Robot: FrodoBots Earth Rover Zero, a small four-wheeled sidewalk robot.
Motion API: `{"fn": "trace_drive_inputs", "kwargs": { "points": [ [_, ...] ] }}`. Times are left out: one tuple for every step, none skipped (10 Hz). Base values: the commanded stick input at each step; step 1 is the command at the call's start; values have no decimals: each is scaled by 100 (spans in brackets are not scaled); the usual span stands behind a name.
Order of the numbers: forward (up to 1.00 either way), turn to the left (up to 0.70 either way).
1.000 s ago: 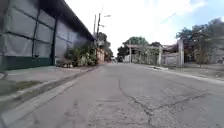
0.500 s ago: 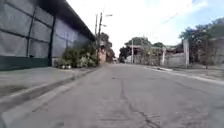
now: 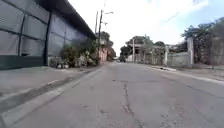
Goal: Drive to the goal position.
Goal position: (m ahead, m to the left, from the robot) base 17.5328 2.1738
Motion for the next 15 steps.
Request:
{"fn": "trace_drive_inputs", "kwargs": {
  "points": [
    [100,0],
    [100,0],
    [100,-9],
    [100,-26],
    [100,-40],
    [100,-14],
    [100,0],
    [100,0],
    [100,0],
    [100,0],
    [100,0],
    [100,0],
    [100,0],
    [100,0],
    [100,0]
  ]
}}
